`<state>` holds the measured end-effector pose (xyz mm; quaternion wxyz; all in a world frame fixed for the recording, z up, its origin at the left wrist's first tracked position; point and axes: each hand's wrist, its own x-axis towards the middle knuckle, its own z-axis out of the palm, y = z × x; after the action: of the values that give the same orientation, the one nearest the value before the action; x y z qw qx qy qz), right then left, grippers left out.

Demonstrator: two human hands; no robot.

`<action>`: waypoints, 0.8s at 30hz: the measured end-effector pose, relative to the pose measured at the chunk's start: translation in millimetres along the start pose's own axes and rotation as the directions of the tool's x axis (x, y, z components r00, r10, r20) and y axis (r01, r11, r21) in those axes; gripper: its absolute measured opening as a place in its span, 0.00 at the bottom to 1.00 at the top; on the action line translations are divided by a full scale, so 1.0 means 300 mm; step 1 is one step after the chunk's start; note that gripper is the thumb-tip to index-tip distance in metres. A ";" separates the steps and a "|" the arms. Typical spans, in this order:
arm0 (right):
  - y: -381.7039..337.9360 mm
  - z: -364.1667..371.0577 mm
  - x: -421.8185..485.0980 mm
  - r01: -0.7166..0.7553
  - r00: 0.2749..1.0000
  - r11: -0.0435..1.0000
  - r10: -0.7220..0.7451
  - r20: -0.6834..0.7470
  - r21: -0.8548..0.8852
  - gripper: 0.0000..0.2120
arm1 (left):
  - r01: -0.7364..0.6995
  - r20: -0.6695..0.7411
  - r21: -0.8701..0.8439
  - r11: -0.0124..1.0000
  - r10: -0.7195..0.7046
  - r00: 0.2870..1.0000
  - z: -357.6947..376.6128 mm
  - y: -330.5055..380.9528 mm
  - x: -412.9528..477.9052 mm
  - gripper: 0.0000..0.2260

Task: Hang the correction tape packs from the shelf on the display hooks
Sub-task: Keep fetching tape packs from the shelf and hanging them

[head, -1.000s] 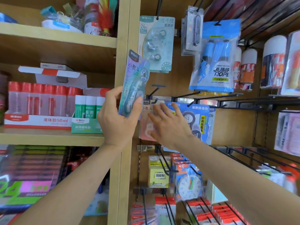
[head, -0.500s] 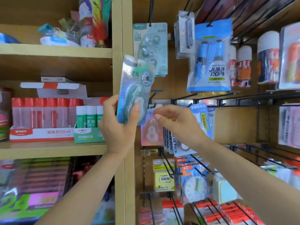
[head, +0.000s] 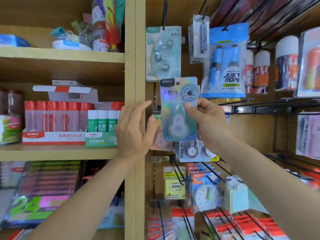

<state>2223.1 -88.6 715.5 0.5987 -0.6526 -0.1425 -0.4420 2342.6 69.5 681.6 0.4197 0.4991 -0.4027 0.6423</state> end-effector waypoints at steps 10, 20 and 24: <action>0.128 -0.064 -0.034 -0.134 0.991 0.975 0.128 -0.042 -0.177 0.06 | -0.046 0.158 0.404 0.914 -0.020 0.987 -0.031 -0.026 -0.024 0.27; 0.201 0.002 -0.012 -0.142 0.988 0.971 0.125 -0.096 -0.194 0.08 | -0.093 0.122 0.392 0.915 0.048 0.991 -0.030 -0.039 -0.031 0.25; 0.198 0.014 -0.013 -0.138 0.986 0.971 0.116 -0.121 -0.194 0.09 | -0.091 0.114 0.399 0.912 0.049 0.992 -0.030 -0.038 -0.034 0.24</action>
<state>2265.2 -97.8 674.1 0.5635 -0.6925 -0.0220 -0.4498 2352.2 80.4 671.1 0.2636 0.5922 -0.2999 0.6999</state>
